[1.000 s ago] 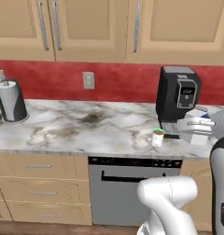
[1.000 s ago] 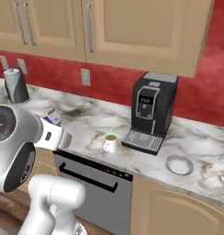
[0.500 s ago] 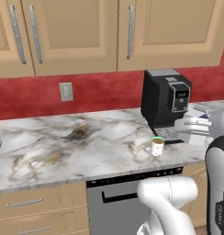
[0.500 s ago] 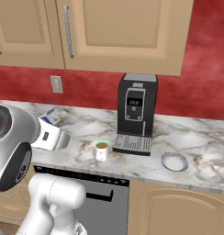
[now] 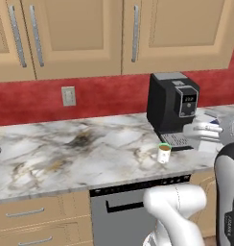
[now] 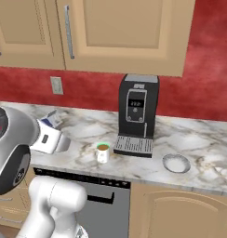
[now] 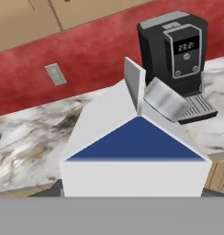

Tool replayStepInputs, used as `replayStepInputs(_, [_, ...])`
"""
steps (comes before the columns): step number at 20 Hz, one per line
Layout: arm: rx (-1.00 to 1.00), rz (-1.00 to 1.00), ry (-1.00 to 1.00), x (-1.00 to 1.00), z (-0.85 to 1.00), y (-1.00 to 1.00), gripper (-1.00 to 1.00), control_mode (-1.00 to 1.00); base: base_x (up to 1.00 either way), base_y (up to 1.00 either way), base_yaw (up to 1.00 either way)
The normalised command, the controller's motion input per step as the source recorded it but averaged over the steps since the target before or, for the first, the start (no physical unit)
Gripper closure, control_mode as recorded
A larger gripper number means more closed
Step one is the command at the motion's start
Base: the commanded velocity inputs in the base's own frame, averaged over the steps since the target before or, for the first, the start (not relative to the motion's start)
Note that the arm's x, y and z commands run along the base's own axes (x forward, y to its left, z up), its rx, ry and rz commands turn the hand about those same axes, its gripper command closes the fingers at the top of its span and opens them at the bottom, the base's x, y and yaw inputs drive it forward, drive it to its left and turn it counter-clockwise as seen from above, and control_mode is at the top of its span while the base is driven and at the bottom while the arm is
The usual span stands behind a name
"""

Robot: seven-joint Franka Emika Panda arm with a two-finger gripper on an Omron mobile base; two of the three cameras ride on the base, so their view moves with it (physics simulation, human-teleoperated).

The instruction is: Take a sugar cube from the saucer and place it inside the coffee. Then, grab milk from the fridge and place it next to the coffee on the counter to sweeten the coffee.

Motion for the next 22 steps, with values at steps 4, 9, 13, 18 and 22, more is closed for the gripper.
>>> replayStepInputs(4, [-0.04,-0.45,0.00,0.30,-0.19,0.42,1.00,-1.00,0.00,0.00,0.00])
replayStepInputs(9, [-0.04,-0.58,0.05,0.46,-0.39,0.80,1.00,-1.00,0.00,0.00,0.00])
replayStepInputs(13, [-0.05,-0.52,0.16,0.69,-0.46,0.58,1.00,-1.00,0.00,0.00,0.00])
replayStepInputs(18, [0.00,-0.26,0.14,0.65,-0.16,0.00,1.00,-1.00,0.00,0.00,0.00])
replayStepInputs(22, [-0.03,-0.19,0.22,0.79,-0.38,0.00,1.00,-1.00,0.00,0.00,0.00])
